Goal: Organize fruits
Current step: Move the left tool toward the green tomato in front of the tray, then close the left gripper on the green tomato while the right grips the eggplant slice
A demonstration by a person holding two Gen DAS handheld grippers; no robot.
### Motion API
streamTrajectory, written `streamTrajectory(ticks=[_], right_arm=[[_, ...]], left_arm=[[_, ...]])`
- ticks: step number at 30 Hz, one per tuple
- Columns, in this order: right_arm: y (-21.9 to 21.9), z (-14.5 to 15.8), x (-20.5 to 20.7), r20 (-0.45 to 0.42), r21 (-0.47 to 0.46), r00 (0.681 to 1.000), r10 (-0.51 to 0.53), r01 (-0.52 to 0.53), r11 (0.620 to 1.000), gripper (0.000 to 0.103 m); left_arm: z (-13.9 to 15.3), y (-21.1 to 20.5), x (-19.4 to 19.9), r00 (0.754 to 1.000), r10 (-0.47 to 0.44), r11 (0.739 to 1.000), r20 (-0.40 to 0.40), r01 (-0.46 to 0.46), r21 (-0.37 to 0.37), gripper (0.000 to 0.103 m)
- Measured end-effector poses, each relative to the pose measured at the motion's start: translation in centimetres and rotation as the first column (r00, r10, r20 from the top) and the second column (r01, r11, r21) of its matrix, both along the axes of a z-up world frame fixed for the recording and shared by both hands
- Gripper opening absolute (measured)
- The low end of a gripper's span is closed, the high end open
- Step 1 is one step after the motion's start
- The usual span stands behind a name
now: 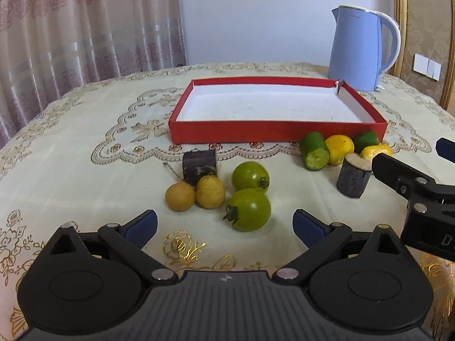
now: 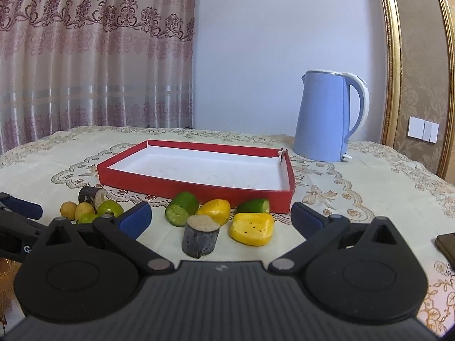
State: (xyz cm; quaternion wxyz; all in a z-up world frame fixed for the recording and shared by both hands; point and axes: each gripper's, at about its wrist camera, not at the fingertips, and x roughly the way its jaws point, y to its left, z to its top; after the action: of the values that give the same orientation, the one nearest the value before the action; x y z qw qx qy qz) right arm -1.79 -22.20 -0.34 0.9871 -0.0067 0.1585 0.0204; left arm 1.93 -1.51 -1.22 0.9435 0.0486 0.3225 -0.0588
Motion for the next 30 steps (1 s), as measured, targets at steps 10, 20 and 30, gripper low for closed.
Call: streamTrajectory(ticks=[10,20,30], right_arm=[[-0.1,0.0,0.1,0.008,-0.013,1.0,-0.023,0.023,1.0,0.103],[-0.4,0.0,0.0,-0.003,0.0,1.0,-0.011,0.011,1.0,0.103],[-1.0,-0.2,0.6,-0.055,0.037,0.998,0.032,-0.03,0.999,0.103]], left_arm=[[-0.8,-0.5,1.4,0.998,0.017,1.0,-0.058,-0.018,-0.022,0.064],[-0.7,-1.4,1.9,0.999,-0.004,0.999,-0.035,0.002,-0.043,0.033],[0.5,1.0,0.4,1.0,-0.029,0.99,0.01,0.03,-0.138,0.033]])
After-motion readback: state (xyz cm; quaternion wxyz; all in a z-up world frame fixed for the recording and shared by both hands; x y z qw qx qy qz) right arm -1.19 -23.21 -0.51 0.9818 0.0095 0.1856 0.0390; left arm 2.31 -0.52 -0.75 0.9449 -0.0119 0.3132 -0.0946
